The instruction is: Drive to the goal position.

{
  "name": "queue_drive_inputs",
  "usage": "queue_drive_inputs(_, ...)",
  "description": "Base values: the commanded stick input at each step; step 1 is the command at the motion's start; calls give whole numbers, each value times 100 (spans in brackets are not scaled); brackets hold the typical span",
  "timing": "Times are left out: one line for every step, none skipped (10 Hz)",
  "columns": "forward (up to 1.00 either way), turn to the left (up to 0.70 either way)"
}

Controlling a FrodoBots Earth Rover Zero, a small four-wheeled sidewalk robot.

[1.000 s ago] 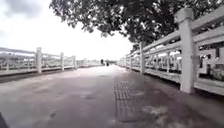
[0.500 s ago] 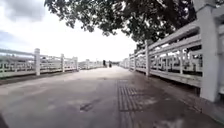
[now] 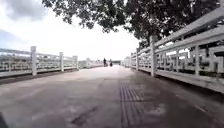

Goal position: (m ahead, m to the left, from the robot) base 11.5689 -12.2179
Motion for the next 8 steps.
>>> queue_drive_inputs(70,0)
queue_drive_inputs(70,0)
queue_drive_inputs(70,0)
queue_drive_inputs(70,0)
queue_drive_inputs(70,0)
queue_drive_inputs(70,0)
queue_drive_inputs(70,0)
queue_drive_inputs(70,0)
